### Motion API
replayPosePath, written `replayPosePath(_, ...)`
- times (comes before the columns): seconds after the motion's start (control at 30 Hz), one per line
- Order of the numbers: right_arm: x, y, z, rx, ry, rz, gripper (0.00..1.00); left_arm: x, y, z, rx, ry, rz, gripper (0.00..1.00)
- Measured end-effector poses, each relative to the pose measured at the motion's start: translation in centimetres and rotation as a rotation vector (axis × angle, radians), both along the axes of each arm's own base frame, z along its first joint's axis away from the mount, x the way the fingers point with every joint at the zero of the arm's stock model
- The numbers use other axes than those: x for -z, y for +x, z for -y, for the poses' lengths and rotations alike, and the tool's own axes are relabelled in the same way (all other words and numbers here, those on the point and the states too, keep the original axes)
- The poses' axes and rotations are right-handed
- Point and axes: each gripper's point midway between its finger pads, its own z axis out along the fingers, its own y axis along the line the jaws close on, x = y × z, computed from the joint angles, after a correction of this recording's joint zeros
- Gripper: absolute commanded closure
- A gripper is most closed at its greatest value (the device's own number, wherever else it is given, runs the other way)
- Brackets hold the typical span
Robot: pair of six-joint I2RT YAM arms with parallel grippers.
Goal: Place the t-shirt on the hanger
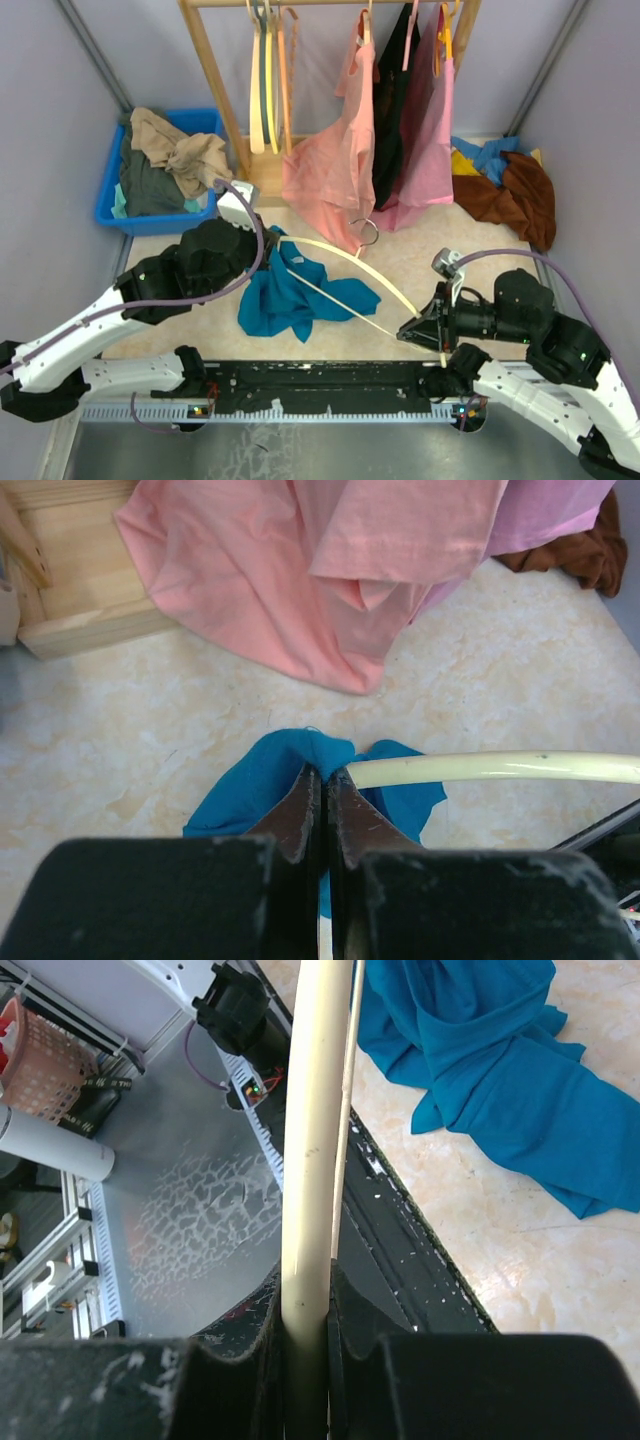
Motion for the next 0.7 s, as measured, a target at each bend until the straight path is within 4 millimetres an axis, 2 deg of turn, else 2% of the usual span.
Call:
replayPosePath(0.33, 1.5, -0.7, 0.1, -0.024, -0.034, -0.058, 1.0, 2.8, 0.0, -0.3, -0.02, 0.059, -0.046, 0.98)
replayPosePath(0.7, 2.0, -1.6, 0.3, -0.055, -0.05, -0.092, 1.0, 2.4, 0.2, -1.3, -0.042, 0.088, -0.014, 0.98)
